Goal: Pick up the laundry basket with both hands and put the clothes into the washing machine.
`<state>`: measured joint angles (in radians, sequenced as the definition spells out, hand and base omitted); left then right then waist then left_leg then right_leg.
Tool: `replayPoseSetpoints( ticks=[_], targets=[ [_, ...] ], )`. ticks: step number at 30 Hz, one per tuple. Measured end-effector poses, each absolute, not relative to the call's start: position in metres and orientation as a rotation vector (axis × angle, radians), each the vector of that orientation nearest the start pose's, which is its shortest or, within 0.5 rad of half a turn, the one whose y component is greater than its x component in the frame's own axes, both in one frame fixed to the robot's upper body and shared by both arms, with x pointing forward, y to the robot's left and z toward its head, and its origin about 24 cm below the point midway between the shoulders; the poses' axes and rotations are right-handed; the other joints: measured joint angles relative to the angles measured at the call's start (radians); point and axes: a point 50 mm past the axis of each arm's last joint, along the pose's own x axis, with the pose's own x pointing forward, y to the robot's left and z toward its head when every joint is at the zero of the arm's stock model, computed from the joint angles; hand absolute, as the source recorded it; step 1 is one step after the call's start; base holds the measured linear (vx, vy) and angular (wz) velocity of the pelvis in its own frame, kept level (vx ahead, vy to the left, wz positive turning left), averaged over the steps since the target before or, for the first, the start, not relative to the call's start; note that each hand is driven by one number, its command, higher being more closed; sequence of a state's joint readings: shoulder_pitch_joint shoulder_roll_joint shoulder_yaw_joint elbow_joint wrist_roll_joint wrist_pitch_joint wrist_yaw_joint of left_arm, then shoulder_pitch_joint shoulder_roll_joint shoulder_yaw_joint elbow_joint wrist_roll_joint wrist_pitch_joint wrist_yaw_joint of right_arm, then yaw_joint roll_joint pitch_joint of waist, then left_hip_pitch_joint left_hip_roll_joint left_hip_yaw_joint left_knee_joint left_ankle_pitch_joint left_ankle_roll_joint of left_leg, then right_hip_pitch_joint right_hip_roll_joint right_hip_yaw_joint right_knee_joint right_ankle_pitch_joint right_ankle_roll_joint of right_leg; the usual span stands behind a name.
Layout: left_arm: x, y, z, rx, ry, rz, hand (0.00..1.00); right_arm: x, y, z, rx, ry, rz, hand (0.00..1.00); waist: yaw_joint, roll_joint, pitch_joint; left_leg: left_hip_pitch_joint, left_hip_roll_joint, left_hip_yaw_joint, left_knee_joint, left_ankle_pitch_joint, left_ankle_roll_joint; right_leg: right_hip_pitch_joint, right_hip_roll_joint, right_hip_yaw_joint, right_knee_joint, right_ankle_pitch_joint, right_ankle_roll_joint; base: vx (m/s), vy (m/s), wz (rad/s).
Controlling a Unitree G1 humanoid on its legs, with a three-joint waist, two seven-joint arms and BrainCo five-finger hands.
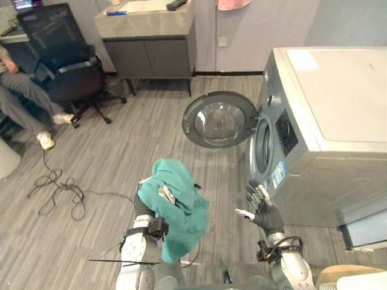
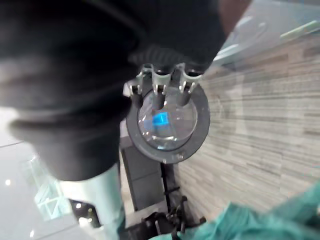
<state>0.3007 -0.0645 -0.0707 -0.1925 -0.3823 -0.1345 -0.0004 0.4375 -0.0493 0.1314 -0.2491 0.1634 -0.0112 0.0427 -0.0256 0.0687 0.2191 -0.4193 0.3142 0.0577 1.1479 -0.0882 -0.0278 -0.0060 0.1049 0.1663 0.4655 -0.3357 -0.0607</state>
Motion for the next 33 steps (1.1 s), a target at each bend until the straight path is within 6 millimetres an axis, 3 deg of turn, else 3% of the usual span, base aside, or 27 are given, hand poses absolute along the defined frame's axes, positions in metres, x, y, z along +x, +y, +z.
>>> replayPoseSetpoints(
  ticks=[1,2,4,5,6,7,8,9,11,12,13,14,17,18,21,22,23,24,25,26,28,29,31,33],
  targets=[
    [0.195,0.146,0.034,-0.447,-0.045,0.074,1.00,0.165,-0.145,0.012,0.148,0.169,0.050,0.00,0.001,-0.003,-0.002,0.000,0.000,-0.004,-0.066,-0.023,-0.003,0.014,0.000,0.020,-0.015,0.001,0.002,0.41,0.089,-1.01],
    [0.195,0.146,0.033,-0.441,-0.039,0.071,1.00,0.167,-0.144,0.007,0.142,0.184,0.058,0.00,0.008,-0.015,-0.009,0.010,-0.005,-0.023,-0.263,-0.052,-0.021,0.033,-0.001,0.071,-0.039,0.004,0.010,0.42,0.157,-0.98],
    [0.195,0.146,0.033,-0.441,-0.038,0.072,1.00,0.172,-0.145,-0.008,0.124,0.237,0.055,0.00,0.014,-0.025,-0.013,0.031,-0.042,-0.160,-0.597,-0.053,-0.039,0.049,-0.004,0.142,-0.047,-0.012,0.041,0.45,0.270,-1.15],
    [0.195,0.145,0.033,-0.441,-0.035,0.069,1.00,0.174,-0.147,-0.014,0.113,0.262,0.046,0.00,0.013,-0.026,-0.015,0.032,-0.054,-0.202,-0.663,-0.047,-0.048,0.056,-0.008,0.155,-0.048,-0.021,0.057,0.39,0.350,-1.02],
    [0.195,0.143,0.030,-0.443,-0.023,0.063,1.00,0.171,-0.154,-0.028,0.091,0.323,0.013,0.00,0.011,-0.020,-0.023,0.034,-0.069,-0.229,-0.739,-0.017,-0.076,0.078,-0.028,0.167,-0.050,-0.043,0.095,0.31,0.326,-0.73],
    [0.195,0.140,0.027,-0.446,-0.005,0.052,1.00,0.165,-0.162,-0.039,0.073,0.373,-0.027,0.00,0.008,-0.013,-0.033,0.032,-0.073,-0.214,-0.753,0.034,-0.078,0.098,-0.048,0.170,-0.059,-0.061,0.128,0.50,0.577,-0.92],
    [0.192,0.133,0.023,-0.452,0.021,0.028,1.00,0.153,-0.174,-0.049,0.055,0.433,-0.078,0.00,0.010,0.011,-0.059,0.027,-0.078,-0.170,-0.735,0.088,-0.111,0.122,-0.074,0.193,-0.074,-0.081,0.164,0.42,0.548,-0.73],
    [0.193,0.133,0.022,-0.448,0.025,0.021,1.00,0.149,-0.174,-0.055,0.055,0.462,-0.092,0.00,0.009,-0.005,-0.066,0.022,-0.086,-0.141,-0.677,0.050,-0.161,0.129,-0.107,0.201,-0.069,-0.092,0.181,0.48,0.668,-0.97],
    [0.192,0.136,0.020,-0.415,0.037,-0.005,1.00,0.135,-0.167,-0.068,0.058,0.540,-0.102,0.00,0.017,-0.070,-0.095,0.036,-0.132,0.022,-0.580,-0.060,-0.084,0.015,-0.201,0.189,0.133,-0.043,0.239,0.37,0.538,-1.12],
    [0.191,0.138,0.019,-0.403,0.043,-0.009,1.00,0.133,-0.164,-0.071,0.061,0.558,-0.100,0.00,0.017,-0.084,-0.093,0.050,-0.144,0.051,-0.572,-0.066,-0.073,-0.025,-0.218,0.180,0.209,-0.006,0.237,0.27,0.401,-0.98],
    [0.191,0.139,0.017,-0.389,0.058,-0.021,1.00,0.129,-0.160,-0.078,0.067,0.593,-0.098,0.00,0.007,-0.089,-0.092,0.084,-0.149,0.093,-0.574,-0.083,-0.045,-0.082,-0.238,0.146,0.309,0.077,0.221,0.22,0.360,-0.75],
    [0.190,0.140,0.014,-0.378,0.074,-0.028,1.00,0.123,-0.155,-0.090,0.061,0.656,-0.086,0.00,-0.012,-0.069,-0.083,0.143,-0.150,0.132,-0.589,-0.099,-0.017,-0.126,-0.270,0.074,0.406,0.126,0.185,0.24,0.403,-0.76],
    [0.188,0.146,0.011,-0.363,0.082,-0.008,1.00,0.112,-0.157,-0.106,0.013,0.755,-0.075,0.00,-0.017,-0.067,-0.081,0.320,-0.153,0.250,-0.754,-0.149,0.019,-0.226,-0.307,-0.216,0.499,0.087,0.110,0.20,0.342,-0.90],
    [0.189,0.148,0.011,-0.360,0.080,-0.002,1.00,0.113,-0.157,-0.107,-0.004,0.759,-0.069,0.00,-0.019,-0.075,-0.081,0.340,-0.158,0.271,-0.777,-0.150,0.019,-0.249,-0.303,-0.263,0.481,0.079,0.109,0.13,0.149,-0.97],
    [0.189,0.152,0.007,-0.356,0.100,0.008,1.00,0.120,-0.173,-0.118,-0.089,0.809,-0.075,0.00,-0.025,-0.089,-0.078,0.373,-0.160,0.393,-0.854,-0.156,0.010,-0.336,-0.280,-0.536,0.262,0.062,0.106,0.13,0.094,-1.13],
    [0.189,0.154,0.004,-0.355,0.112,0.017,1.00,0.123,-0.179,-0.124,-0.098,0.842,-0.088,0.00,-0.022,-0.089,-0.078,0.385,-0.170,0.434,-0.886,-0.156,0.010,-0.345,-0.281,-0.671,0.146,0.077,0.082,0.15,0.068,-0.92],
    [0.190,0.154,0.003,-0.354,0.116,0.020,1.00,0.125,-0.182,-0.126,-0.115,0.855,-0.097,0.00,-0.028,-0.092,-0.080,0.390,-0.187,0.449,-0.903,-0.160,0.004,-0.337,-0.281,-0.740,0.061,0.102,0.038,0.27,0.040,-0.65],
    [0.193,0.152,0.001,-0.352,0.124,0.011,1.00,0.126,-0.185,-0.127,-0.117,0.863,-0.112,0.00,-0.049,-0.099,-0.081,0.393,-0.208,0.447,-0.892,-0.178,-0.008,-0.321,-0.280,-0.739,-0.021,0.147,-0.039,0.20,0.012,-0.16],
    [0.196,0.151,-0.003,-0.353,0.137,0.007,1.00,0.128,-0.190,-0.127,-0.121,0.862,-0.123,0.00,-0.051,-0.091,-0.078,0.397,-0.200,0.439,-0.872,-0.191,-0.012,-0.314,-0.275,-0.740,-0.011,0.147,-0.068,0.42,0.009,-0.03],
    [0.201,0.137,-0.007,-0.383,0.164,-0.015,1.00,0.132,-0.203,-0.124,-0.147,0.849,-0.149,0.00,-0.052,-0.036,-0.058,0.392,-0.149,0.437,-0.751,-0.196,-0.038,-0.275,-0.248,-0.746,-0.008,0.116,-0.054,0.33,0.000,-0.08],
    [0.204,0.134,-0.008,-0.388,0.166,-0.014,1.00,0.133,-0.208,-0.122,-0.145,0.839,-0.172,0.00,-0.049,-0.016,-0.032,0.324,-0.067,0.411,-0.493,-0.180,-0.026,-0.224,-0.229,-0.756,-0.011,0.108,-0.057,0.31,-0.028,-0.23],
    [0.201,0.133,-0.010,-0.399,0.178,-0.009,1.00,0.132,-0.211,-0.122,-0.157,0.844,-0.180,0.00,-0.034,-0.003,-0.018,0.261,0.024,0.377,-0.243,-0.088,-0.004,-0.160,-0.191,-0.730,-0.027,0.099,-0.063,0.24,-0.004,-0.71],
    [0.195,0.133,-0.015,-0.398,0.205,-0.007,1.00,0.125,-0.213,-0.125,-0.185,0.886,-0.191,0.00,-0.006,-0.011,-0.014,0.181,0.084,0.300,0.010,-0.083,-0.001,-0.077,-0.165,-0.672,-0.053,0.067,-0.057,0.29,0.054,-1.02],
    [0.191,0.135,-0.018,-0.397,0.218,0.004,1.00,0.122,-0.217,-0.126,-0.198,0.903,-0.212,0.00,0.001,-0.012,-0.013,0.122,0.116,0.301,0.053,-0.096,0.018,-0.046,-0.161,-0.601,-0.072,0.043,-0.047,0.31,0.094,-0.92]
  ],
)
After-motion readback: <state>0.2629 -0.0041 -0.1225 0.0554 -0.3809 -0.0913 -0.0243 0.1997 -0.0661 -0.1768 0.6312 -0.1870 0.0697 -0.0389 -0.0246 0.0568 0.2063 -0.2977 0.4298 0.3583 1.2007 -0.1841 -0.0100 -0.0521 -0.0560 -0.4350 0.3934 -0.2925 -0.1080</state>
